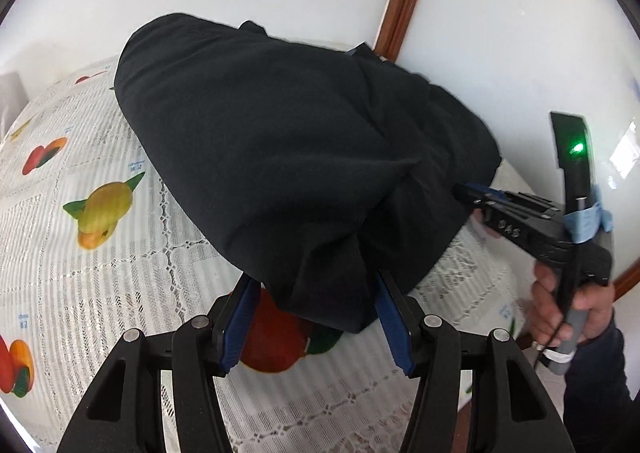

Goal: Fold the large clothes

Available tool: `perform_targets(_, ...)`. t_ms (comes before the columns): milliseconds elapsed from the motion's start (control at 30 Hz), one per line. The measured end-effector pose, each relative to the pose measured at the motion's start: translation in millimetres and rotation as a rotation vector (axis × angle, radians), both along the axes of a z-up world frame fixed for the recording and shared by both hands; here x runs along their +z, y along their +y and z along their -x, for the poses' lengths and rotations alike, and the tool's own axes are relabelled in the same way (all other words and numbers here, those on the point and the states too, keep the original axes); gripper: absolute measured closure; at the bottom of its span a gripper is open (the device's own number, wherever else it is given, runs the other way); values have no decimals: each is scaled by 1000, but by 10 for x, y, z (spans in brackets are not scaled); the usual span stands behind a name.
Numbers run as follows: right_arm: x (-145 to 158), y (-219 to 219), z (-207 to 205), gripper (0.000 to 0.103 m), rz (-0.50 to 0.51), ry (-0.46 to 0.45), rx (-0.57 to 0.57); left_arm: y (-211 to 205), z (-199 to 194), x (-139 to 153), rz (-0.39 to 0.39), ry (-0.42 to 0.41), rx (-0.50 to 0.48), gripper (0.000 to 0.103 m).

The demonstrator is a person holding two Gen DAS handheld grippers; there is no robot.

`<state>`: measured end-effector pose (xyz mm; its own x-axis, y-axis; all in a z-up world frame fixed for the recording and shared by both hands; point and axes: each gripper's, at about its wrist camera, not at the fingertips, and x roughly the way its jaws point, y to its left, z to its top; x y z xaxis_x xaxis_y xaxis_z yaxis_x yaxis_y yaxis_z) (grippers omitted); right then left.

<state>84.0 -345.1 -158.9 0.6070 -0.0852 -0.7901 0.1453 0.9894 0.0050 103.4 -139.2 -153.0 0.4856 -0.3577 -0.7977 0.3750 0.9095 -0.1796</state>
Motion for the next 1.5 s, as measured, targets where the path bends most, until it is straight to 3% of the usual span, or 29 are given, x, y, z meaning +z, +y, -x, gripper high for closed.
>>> perform_targets(67,-5,38,-26,99,-5,6,13,16,-30,-40,3,12,19,51)
perform_targets(167,5,173,-63,101,6,4,49,93,-69,-58,43,28,24,67)
perform_targets(233,11,291,-111,101,13,3,70,156,-55,-40,27,4,36,86)
perform_targets(333,24,442,-158,101,-8,2,94,330,-43,-21,22,-17,64,93)
perform_targets(667,94,1264,-322,101,-49,8,201,1344,-83,107,16,-64,210,97)
perform_targets(833,162,1691,-409,101,-98,22,274,1804,-47,136,1,-53,271,97)
perform_targets(933,290,1736,-382,101,-148,7,302,1917,-81,123,30,-25,280,94)
perform_targets(1000,440,1737,-365,91,-140,-32,314,1966,-69,136,55,-22,273,93)
perform_targets(1033,543,1714,-373,73,-140,-59,316,1986,-52,144,60,-22,270,87)
perform_targets(1067,600,1704,-388,49,-147,-76,316,1907,-44,136,59,-28,270,83)
perform_targets(1133,704,1648,-459,28,-173,-106,313,1927,-17,157,84,-44,254,63)
perform_targets(1200,755,1640,-611,25,-201,-112,301,1916,-128,149,102,-52,241,55)
perform_targets(1500,508,1783,-1116,25,-346,-29,270,1760,-356,77,68,-34,230,54)
